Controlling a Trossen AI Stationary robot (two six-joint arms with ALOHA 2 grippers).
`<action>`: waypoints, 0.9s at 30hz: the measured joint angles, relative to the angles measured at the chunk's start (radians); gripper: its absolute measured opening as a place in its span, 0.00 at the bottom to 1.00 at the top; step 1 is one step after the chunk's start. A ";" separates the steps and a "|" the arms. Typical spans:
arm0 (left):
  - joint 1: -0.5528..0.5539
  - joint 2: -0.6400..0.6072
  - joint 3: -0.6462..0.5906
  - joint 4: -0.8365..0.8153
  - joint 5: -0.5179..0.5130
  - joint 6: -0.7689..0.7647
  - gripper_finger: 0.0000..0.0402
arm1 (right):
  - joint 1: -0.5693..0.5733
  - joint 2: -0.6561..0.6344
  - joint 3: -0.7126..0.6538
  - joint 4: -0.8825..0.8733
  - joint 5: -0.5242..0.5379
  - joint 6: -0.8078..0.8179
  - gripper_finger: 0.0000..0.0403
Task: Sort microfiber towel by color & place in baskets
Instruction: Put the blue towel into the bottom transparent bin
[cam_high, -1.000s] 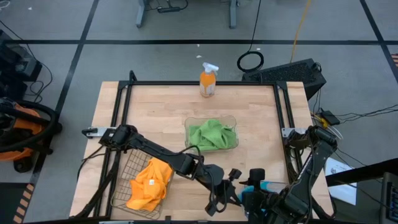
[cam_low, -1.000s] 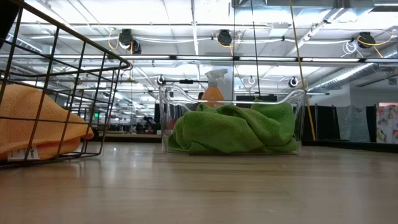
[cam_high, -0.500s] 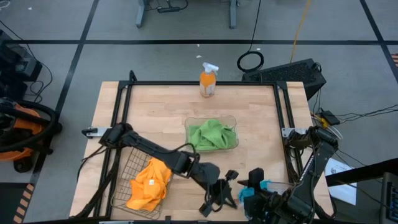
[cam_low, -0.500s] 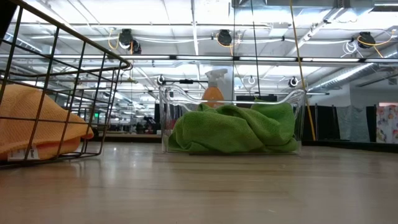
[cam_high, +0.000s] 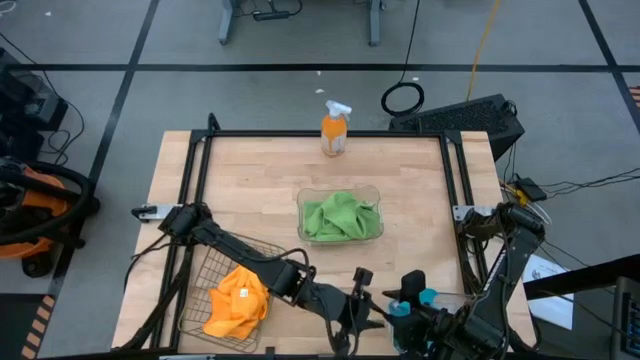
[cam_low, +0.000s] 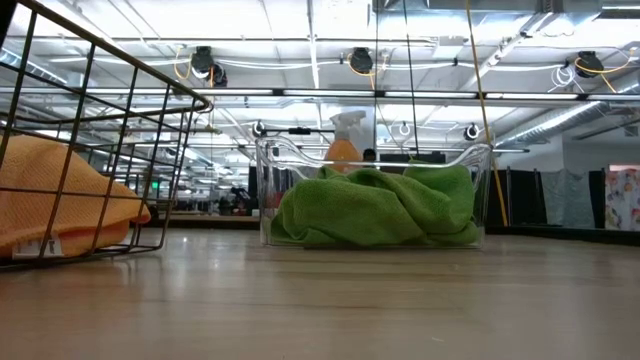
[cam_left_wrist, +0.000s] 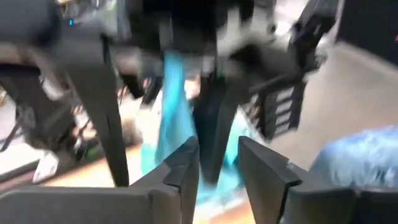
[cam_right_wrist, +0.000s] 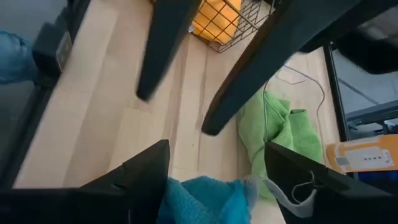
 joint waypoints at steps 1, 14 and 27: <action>0.000 0.000 0.000 -0.027 -0.015 0.002 0.30 | 0.000 -0.005 0.000 0.005 0.000 0.007 0.63; 0.022 0.000 -0.212 0.352 0.020 -0.004 0.31 | 0.070 -0.103 0.000 0.181 0.162 0.114 0.63; 0.023 0.073 -0.259 0.739 0.195 -0.063 0.31 | 0.063 -0.118 0.000 0.305 0.211 0.178 0.63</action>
